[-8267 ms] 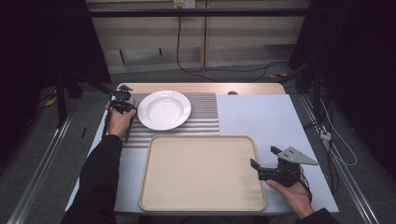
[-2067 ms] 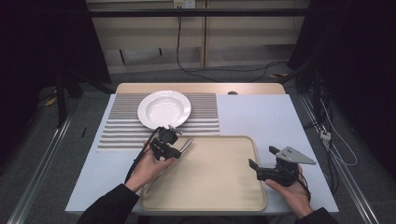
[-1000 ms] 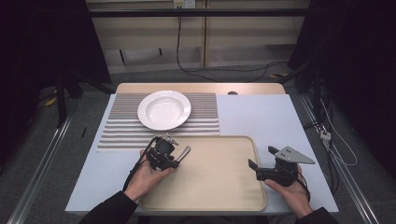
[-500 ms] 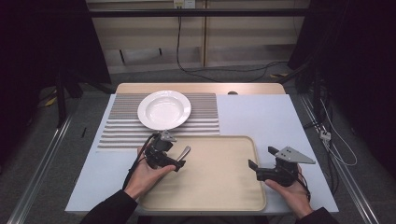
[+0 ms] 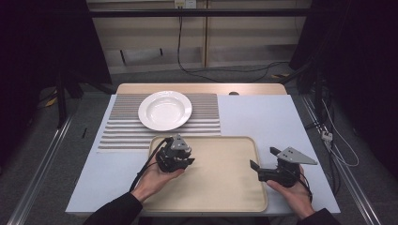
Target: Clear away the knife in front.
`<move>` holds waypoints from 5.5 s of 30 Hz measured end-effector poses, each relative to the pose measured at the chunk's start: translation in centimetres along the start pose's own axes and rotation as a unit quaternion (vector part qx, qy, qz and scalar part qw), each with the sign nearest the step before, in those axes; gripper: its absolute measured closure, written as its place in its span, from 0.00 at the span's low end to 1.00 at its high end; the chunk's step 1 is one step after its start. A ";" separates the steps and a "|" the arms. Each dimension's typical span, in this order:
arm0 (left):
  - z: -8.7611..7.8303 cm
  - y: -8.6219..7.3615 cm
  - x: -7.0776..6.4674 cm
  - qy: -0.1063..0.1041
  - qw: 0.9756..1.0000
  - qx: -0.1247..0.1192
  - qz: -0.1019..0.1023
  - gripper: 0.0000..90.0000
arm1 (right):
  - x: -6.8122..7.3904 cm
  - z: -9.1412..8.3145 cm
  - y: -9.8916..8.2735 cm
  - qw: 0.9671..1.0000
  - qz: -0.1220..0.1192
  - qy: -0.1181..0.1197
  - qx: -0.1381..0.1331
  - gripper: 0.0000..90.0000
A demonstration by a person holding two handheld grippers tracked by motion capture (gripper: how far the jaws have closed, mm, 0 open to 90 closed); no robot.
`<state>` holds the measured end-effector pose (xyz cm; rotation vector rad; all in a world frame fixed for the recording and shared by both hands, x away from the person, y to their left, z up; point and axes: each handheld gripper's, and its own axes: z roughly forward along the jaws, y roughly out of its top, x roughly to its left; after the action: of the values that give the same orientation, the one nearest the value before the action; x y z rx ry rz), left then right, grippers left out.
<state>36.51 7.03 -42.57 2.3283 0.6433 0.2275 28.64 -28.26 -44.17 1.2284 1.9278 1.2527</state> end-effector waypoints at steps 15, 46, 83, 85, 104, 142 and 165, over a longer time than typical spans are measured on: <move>1.6 -0.7 0.4 0.016 0.999 0.029 0.006 1.00 | 0.1 -0.1 0.0 1.000 -0.003 -0.003 0.000 0.09; 0.5 -1.1 2.0 0.033 0.997 0.063 -0.003 1.00 | 0.1 0.0 0.0 1.000 -0.004 -0.004 0.003 0.09; -1.9 -3.2 3.2 0.047 0.995 0.082 -0.038 1.00 | 0.1 0.1 0.1 1.000 -0.003 -0.003 0.004 0.08; -2.2 -3.5 3.6 0.049 0.995 0.080 -0.043 1.00 | 0.2 0.1 0.1 1.000 -0.003 -0.002 0.004 0.08; -3.3 -4.7 4.6 0.069 0.992 0.082 -0.061 1.00 | 0.1 0.2 0.1 1.000 -0.003 -0.001 0.005 0.08; -5.0 -4.4 4.2 0.041 0.995 -0.043 -0.077 0.28 | 0.1 0.1 0.1 1.000 0.000 -0.001 0.002 0.08; -8.7 -6.8 3.7 0.110 0.985 -0.096 -0.091 0.08 | 0.0 0.0 0.1 1.000 0.004 -0.005 0.001 0.08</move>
<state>34.17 18.32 -40.75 2.0619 0.8967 0.4464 28.70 -28.19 -44.06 1.2424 1.9191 1.2472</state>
